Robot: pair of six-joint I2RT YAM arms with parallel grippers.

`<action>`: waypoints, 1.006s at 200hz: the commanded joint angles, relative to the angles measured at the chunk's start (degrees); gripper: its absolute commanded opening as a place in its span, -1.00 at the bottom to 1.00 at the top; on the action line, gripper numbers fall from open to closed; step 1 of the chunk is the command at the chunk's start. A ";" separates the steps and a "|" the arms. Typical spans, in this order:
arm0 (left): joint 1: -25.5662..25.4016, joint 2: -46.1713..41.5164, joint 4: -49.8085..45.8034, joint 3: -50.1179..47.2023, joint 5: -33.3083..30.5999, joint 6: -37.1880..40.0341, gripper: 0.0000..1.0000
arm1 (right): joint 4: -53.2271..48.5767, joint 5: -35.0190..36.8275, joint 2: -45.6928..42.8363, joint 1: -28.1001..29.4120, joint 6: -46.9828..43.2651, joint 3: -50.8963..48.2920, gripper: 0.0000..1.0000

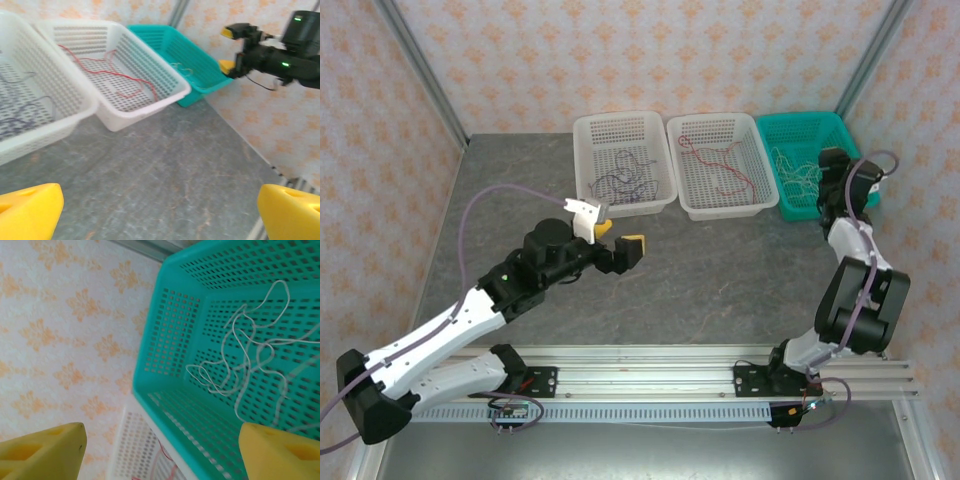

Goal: Untangle the cables

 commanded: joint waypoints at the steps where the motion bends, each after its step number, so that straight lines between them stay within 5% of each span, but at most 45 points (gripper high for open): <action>1: -0.30 -4.19 -0.96 -2.34 -13.93 4.73 1.00 | -1.72 -0.34 -10.02 2.03 -7.49 -6.09 0.60; 30: -0.24 -11.79 10.53 -13.10 -30.74 10.32 1.00 | -6.27 7.99 -24.61 9.34 -18.50 -16.67 0.60; 49: 0.28 -13.08 8.21 -15.18 -42.87 14.01 1.00 | -5.98 18.21 -33.85 15.92 -28.10 -25.31 0.60; 81: 3.75 -11.82 7.61 -18.70 -51.13 18.50 1.00 | 8.03 33.43 -38.35 24.47 -42.87 -39.65 0.61; 127: 16.64 -8.95 17.54 -26.26 -46.57 17.32 1.00 | 18.70 34.86 -17.03 24.62 -46.27 -36.83 0.67; 158: 22.94 0.62 25.64 -27.44 -41.83 19.27 1.00 | 31.34 31.95 -2.11 24.67 -52.29 -33.60 0.75; 168: 24.77 4.67 29.30 -27.74 -40.00 19.30 1.00 | 45.48 28.19 5.59 24.85 -55.24 -35.68 0.76; 184: 28.00 11.24 35.99 -28.08 -35.06 19.28 1.00 | 35.44 25.57 -0.29 24.63 -54.93 -35.50 0.81; 190: 29.15 13.64 38.19 -27.97 -33.29 18.94 1.00 | 40.37 25.73 1.49 24.40 -54.73 -36.65 1.00; 201: 31.03 17.80 41.60 -27.67 -30.64 18.67 1.00 | 45.82 30.79 3.69 24.47 -53.28 -37.51 0.98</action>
